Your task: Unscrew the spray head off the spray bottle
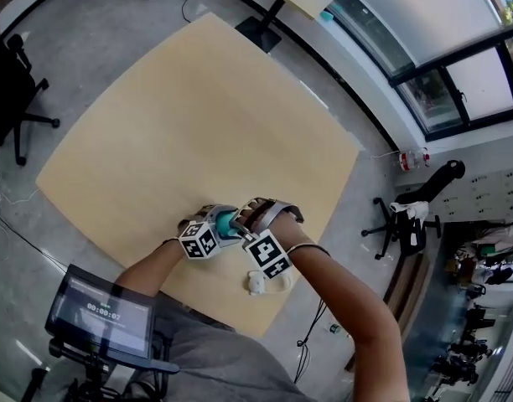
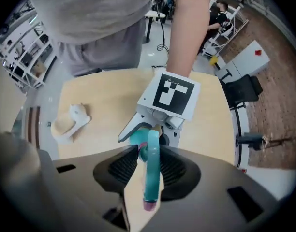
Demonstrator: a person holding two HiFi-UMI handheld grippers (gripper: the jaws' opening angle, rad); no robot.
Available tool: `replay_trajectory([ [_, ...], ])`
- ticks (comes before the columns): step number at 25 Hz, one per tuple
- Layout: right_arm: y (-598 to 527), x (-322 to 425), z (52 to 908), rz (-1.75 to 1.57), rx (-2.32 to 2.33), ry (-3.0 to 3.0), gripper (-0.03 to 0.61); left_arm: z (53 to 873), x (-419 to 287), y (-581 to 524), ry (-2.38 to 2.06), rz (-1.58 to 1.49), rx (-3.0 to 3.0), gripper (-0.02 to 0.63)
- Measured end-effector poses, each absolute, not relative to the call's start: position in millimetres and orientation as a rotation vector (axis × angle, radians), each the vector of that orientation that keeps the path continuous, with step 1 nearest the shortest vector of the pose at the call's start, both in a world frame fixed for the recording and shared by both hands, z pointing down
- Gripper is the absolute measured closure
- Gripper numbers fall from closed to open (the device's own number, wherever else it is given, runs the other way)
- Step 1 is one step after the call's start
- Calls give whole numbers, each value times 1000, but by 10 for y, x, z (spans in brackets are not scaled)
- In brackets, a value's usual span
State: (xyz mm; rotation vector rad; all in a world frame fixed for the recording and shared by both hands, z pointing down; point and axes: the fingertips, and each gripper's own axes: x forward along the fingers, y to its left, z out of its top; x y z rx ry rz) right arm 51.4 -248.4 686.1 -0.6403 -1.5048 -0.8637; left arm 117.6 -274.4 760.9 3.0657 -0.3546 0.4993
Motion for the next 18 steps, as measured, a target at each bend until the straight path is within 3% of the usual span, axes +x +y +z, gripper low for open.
replay_trajectory([
  [1, -2546, 522, 6840, -832, -577, -1526, 456, 7600, 1206, -2766, -377, 494, 3047, 239],
  [5, -2986, 608, 6593, -289, 70, -1797, 259, 7678, 1177, -2916, -498, 468, 3010, 239],
  [9, -3175, 740, 5974, 496, 953, -2129, 255, 7661, 1170, -2964, -690, 435, 2947, 238],
  [13, -3061, 709, 6468, 867, 1265, -2036, 255, 7626, 1150, -2998, -824, 443, 2900, 238],
  [15, -3046, 660, 6702, 836, 1241, -1984, 264, 7626, 1160, -2995, -837, 445, 2894, 238],
  [17, -3066, 561, 6757, 649, 1090, -1977, 473, 7626, 1174, -3014, -815, 425, 2890, 238],
  [18, -3058, 506, 6767, 530, 971, -1975, 477, 7623, 1175, -3019, -788, 410, 2891, 238],
])
